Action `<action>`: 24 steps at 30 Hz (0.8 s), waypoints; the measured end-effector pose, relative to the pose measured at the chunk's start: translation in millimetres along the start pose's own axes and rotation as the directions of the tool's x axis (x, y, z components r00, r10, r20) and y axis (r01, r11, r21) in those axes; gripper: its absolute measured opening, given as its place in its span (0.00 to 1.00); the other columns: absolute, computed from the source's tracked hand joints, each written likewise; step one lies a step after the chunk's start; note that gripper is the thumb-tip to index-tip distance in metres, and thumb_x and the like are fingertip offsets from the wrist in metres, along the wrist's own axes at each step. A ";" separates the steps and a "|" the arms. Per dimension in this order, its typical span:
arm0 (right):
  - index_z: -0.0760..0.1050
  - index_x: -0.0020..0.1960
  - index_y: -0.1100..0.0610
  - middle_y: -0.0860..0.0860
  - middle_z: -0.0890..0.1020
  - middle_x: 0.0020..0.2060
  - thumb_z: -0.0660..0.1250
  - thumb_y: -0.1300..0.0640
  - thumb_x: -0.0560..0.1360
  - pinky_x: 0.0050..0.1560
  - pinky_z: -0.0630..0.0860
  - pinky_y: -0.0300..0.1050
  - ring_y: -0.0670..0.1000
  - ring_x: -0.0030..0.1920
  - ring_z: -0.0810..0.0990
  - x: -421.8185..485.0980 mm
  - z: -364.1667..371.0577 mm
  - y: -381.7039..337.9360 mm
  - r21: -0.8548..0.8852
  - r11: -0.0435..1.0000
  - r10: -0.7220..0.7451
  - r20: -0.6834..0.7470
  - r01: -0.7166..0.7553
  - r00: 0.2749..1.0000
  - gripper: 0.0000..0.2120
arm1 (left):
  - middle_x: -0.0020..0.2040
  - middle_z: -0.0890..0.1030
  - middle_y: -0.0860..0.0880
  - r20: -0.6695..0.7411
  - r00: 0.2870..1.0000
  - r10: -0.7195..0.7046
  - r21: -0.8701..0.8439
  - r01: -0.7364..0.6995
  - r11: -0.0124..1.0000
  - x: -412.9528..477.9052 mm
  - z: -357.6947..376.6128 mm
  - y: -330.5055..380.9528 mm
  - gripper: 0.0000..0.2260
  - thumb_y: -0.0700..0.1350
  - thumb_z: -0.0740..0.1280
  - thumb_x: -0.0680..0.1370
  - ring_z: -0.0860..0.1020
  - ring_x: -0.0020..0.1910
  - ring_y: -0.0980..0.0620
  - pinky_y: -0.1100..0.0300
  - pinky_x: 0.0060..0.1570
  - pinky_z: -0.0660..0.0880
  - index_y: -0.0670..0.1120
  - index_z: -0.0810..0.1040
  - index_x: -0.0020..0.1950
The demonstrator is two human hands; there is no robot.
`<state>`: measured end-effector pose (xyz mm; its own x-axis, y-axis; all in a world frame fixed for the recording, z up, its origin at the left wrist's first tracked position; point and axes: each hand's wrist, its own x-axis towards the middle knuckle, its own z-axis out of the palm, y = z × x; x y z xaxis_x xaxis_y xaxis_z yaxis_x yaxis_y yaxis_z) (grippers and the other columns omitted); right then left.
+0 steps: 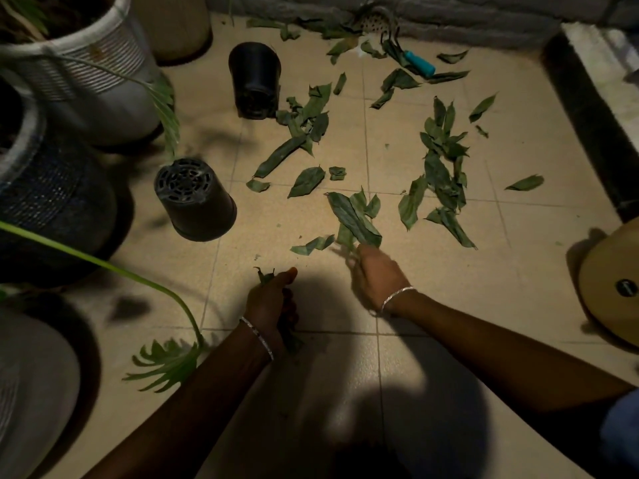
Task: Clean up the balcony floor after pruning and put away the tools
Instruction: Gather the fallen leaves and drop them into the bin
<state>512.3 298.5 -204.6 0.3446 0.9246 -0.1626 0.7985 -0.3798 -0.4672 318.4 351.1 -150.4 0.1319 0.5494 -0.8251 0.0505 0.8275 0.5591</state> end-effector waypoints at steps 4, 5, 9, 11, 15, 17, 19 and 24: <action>0.70 0.55 0.59 0.58 0.80 0.46 0.61 0.62 0.79 0.44 0.75 0.49 0.59 0.45 0.80 34.7 -25.5 15.2 -0.016 0.987 0.155 -0.114 -0.158 0.981 0.05 | 0.23 0.67 0.52 0.004 1.000 -0.019 0.006 0.019 1.000 -0.8 -1.5 1.7 0.14 0.50 0.70 0.77 0.65 0.25 0.53 0.59 0.29 0.64 0.47 0.73 0.34; 0.70 0.55 0.60 0.59 0.80 0.46 0.61 0.63 0.79 0.44 0.76 0.51 0.61 0.46 0.80 43.8 -29.0 17.6 -0.032 0.982 0.181 -0.123 -0.186 0.976 0.06 | 0.23 0.67 0.52 0.007 1.000 -0.012 0.009 0.012 1.000 -0.6 -2.6 2.0 0.14 0.50 0.70 0.77 0.65 0.24 0.53 0.59 0.29 0.64 0.47 0.73 0.33; 0.69 0.58 0.64 0.63 0.80 0.49 0.60 0.62 0.79 0.46 0.75 0.54 0.64 0.49 0.79 69.0 -31.6 19.5 -0.029 0.969 0.241 -0.118 -0.246 0.963 0.09 | 0.23 0.66 0.52 0.028 1.000 0.006 -0.011 -0.006 1.000 -0.8 -7.0 4.8 0.16 0.49 0.69 0.77 0.63 0.23 0.53 0.60 0.28 0.63 0.47 0.72 0.32; 0.68 0.61 0.64 0.64 0.80 0.50 0.59 0.61 0.80 0.48 0.75 0.54 0.64 0.51 0.79 74.6 -27.9 19.5 -0.040 0.972 0.226 -0.094 -0.231 0.970 0.11 | 0.23 0.66 0.52 0.031 0.999 0.005 -0.014 -0.005 1.000 -0.1 -8.8 6.1 0.16 0.49 0.69 0.77 0.63 0.23 0.54 0.60 0.28 0.62 0.47 0.71 0.31; 0.58 0.72 0.59 0.61 0.76 0.55 0.57 0.41 0.81 0.50 0.75 0.54 0.63 0.53 0.78 74.5 -17.5 18.1 -0.115 0.975 0.189 -0.029 -0.191 0.982 0.29 | 0.24 0.65 0.52 0.049 0.999 -0.010 -0.021 0.011 1.000 5.4 -13.9 7.0 0.17 0.50 0.69 0.77 0.63 0.23 0.53 0.59 0.28 0.62 0.48 0.70 0.30; 0.55 0.74 0.58 0.61 0.75 0.58 0.58 0.35 0.78 0.50 0.74 0.54 0.63 0.54 0.78 73.3 -12.0 15.5 -0.173 0.967 0.186 -0.025 -0.188 0.982 0.35 | 0.24 0.65 0.52 0.050 0.999 -0.014 -0.014 0.014 1.000 7.0 -15.0 7.6 0.17 0.50 0.69 0.77 0.63 0.24 0.53 0.59 0.28 0.62 0.48 0.70 0.30; 0.57 0.71 0.58 0.61 0.74 0.58 0.58 0.37 0.79 0.48 0.74 0.53 0.64 0.53 0.78 73.7 -6.2 12.5 -0.224 0.955 0.189 -0.039 -0.193 0.981 0.31 | 0.24 0.66 0.51 0.055 0.998 -0.019 -0.011 0.020 1.000 8.4 -15.8 7.9 0.18 0.51 0.69 0.77 0.63 0.24 0.53 0.59 0.28 0.62 0.48 0.70 0.30; 0.66 0.65 0.59 0.60 0.74 0.56 0.58 0.49 0.82 0.47 0.74 0.52 0.63 0.49 0.78 69.3 -0.8 17.5 -0.213 0.969 0.123 -0.006 -0.122 0.992 0.18 | 0.24 0.67 0.52 0.058 0.998 -0.020 -0.020 0.021 1.000 12.6 -14.6 8.5 0.12 0.50 0.69 0.77 0.64 0.23 0.53 0.59 0.27 0.63 0.47 0.74 0.36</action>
<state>550.6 356.0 -223.4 0.4435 0.8705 -0.2136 0.8374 -0.4874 -0.2475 306.0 366.7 -157.2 0.1883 0.5254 -0.8297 0.0335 0.8409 0.5401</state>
